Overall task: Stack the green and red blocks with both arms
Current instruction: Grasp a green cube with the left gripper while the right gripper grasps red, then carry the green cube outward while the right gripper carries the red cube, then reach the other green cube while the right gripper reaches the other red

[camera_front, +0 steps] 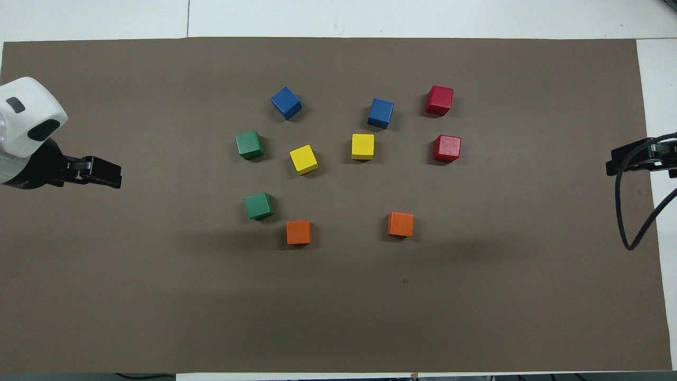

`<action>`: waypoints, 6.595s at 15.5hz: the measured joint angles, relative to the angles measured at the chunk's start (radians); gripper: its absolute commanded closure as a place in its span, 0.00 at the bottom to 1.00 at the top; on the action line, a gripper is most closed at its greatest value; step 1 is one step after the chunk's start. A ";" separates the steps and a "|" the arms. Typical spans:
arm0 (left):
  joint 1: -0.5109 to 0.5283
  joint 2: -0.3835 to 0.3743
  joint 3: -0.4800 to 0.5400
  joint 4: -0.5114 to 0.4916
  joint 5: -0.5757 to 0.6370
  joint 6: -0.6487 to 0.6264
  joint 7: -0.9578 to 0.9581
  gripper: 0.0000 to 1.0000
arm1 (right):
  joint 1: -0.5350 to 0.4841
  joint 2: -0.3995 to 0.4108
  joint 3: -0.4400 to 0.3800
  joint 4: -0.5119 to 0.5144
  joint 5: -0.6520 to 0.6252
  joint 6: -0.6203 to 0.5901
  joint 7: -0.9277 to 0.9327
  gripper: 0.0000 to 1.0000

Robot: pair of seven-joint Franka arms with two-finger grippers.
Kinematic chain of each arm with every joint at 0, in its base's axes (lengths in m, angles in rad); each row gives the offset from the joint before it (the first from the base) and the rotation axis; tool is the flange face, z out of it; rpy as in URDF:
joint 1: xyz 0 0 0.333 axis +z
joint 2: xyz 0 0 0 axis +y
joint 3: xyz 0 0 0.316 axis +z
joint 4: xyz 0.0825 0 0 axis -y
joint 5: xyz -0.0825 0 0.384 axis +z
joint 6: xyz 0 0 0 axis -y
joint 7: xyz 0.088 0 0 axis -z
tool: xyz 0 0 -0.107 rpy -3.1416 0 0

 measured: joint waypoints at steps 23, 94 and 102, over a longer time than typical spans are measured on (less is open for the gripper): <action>-0.072 0.021 -0.020 -0.047 -0.005 0.091 -0.233 0.00 | 0.182 0.143 0.012 -0.210 0.003 0.432 0.375 0.00; 0.076 0.298 -0.001 -0.146 -0.003 0.494 -0.071 0.00 | -0.037 0.310 0.013 -0.461 0.024 0.961 -0.043 0.00; -0.212 0.429 -0.016 0.094 0.001 0.410 -0.645 0.00 | -0.002 0.308 0.018 -0.353 0.024 0.833 -0.020 0.00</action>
